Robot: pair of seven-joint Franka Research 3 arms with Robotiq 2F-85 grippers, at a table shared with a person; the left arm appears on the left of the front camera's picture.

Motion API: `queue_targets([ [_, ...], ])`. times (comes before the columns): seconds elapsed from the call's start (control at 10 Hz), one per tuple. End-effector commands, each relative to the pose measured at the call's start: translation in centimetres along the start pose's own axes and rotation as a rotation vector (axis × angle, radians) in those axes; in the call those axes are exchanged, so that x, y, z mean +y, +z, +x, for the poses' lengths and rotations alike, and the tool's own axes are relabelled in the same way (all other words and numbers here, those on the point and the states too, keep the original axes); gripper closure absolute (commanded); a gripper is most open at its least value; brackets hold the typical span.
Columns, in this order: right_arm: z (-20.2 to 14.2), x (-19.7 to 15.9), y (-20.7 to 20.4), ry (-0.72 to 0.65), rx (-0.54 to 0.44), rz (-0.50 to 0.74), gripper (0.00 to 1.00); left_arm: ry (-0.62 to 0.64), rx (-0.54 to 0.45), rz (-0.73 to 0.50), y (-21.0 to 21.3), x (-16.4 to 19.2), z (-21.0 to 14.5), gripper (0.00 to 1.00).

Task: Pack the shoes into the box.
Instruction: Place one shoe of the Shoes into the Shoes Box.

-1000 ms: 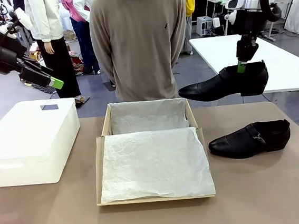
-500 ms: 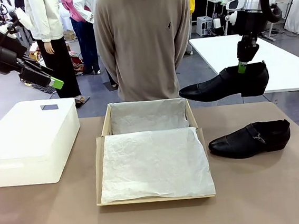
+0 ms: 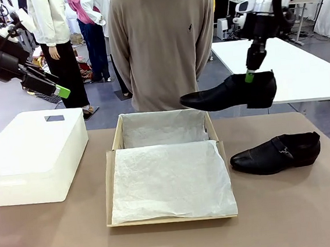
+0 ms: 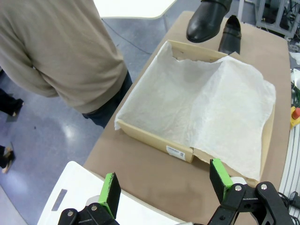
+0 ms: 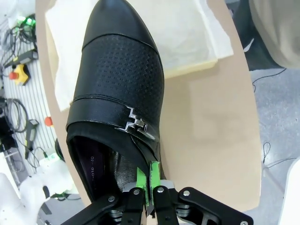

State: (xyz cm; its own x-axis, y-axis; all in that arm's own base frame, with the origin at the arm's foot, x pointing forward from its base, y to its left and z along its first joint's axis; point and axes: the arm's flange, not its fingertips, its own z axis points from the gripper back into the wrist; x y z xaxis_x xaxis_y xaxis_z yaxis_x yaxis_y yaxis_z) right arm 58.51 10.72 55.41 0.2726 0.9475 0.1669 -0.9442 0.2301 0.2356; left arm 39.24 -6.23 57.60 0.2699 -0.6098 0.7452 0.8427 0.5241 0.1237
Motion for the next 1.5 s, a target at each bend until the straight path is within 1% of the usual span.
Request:
queue_targets([
  [0.0,3.9,-0.1,0.5,-0.03,0.002,0.015,1.0,-0.016,-0.02,-0.015,0.0,0.2,-0.1,0.0],
  [0.1,6.0,0.2,0.0,-0.022,0.015,0.013,1.0,-0.016,-0.02,-0.015,0.0,0.2,-0.1,0.0],
  [0.3,10.1,0.8,-1.2,-0.023,0.007,-0.008,1.0,-0.016,-0.02,-0.015,0.0,0.2,-0.1,0.0],
  [0.6,14.0,2.0,-3.9,-0.031,-0.016,-0.016,1.0,-0.016,-0.02,-0.015,0.0,0.2,-0.1,0.0],
  [0.9,15.6,2.3,-7.3,-0.016,-0.003,-0.066,1.0,-0.016,-0.02,-0.015,0.0,0.2,-0.1,0.0],
  [1.2,16.3,1.8,-9.9,0.022,0.025,-0.042,1.0,-0.016,-0.02,-0.015,0.0,0.2,-0.1,0.0],
  [1.4,16.3,1.4,-11.2,0.05,0.019,-0.037,1.0,-0.016,-0.02,-0.015,0.0,0.2,-0.1,0.0],
])
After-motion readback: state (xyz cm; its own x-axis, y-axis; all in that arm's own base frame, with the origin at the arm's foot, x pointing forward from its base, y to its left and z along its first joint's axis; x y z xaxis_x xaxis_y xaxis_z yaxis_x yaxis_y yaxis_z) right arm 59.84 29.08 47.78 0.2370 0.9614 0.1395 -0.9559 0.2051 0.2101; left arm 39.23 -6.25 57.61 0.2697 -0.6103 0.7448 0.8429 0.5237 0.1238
